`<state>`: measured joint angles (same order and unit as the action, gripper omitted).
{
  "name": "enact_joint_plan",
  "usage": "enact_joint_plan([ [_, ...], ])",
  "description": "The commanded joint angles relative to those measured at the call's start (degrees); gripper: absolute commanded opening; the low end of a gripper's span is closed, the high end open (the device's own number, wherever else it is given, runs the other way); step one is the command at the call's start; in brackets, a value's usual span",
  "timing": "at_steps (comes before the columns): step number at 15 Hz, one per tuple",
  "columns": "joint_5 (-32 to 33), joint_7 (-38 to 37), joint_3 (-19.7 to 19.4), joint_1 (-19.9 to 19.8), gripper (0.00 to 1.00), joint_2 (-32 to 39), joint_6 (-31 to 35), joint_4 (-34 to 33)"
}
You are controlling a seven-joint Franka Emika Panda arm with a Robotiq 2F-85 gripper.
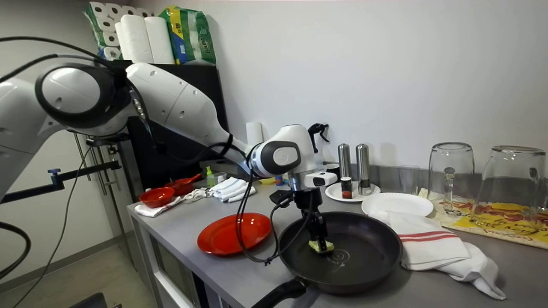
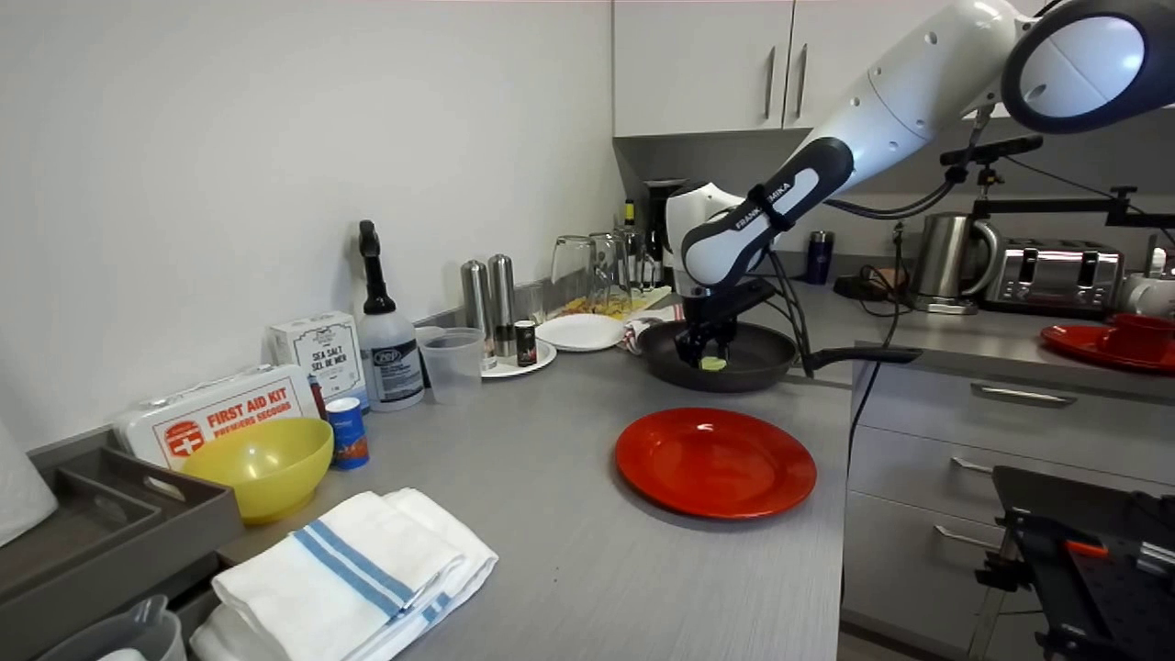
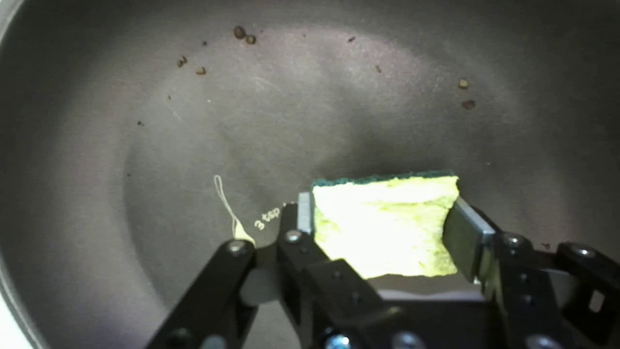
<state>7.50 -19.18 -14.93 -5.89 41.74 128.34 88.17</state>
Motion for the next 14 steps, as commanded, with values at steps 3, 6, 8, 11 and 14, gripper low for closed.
enact_joint_plan([
  [3,-2.43,0.60,4.28,0.91,0.39,1.46,0.29,0.86],
  [6,-3.81,0.93,5.94,0.86,0.39,1.03,0.25,0.67],
  [8,-4.75,1.24,6.86,0.65,0.39,0.87,0.11,0.48],
  [11,-7.01,1.15,7.78,0.14,0.39,0.91,0.48,0.21],
  [14,-8.52,-4.83,5.43,0.52,0.39,2.73,5.87,-1.01],
])
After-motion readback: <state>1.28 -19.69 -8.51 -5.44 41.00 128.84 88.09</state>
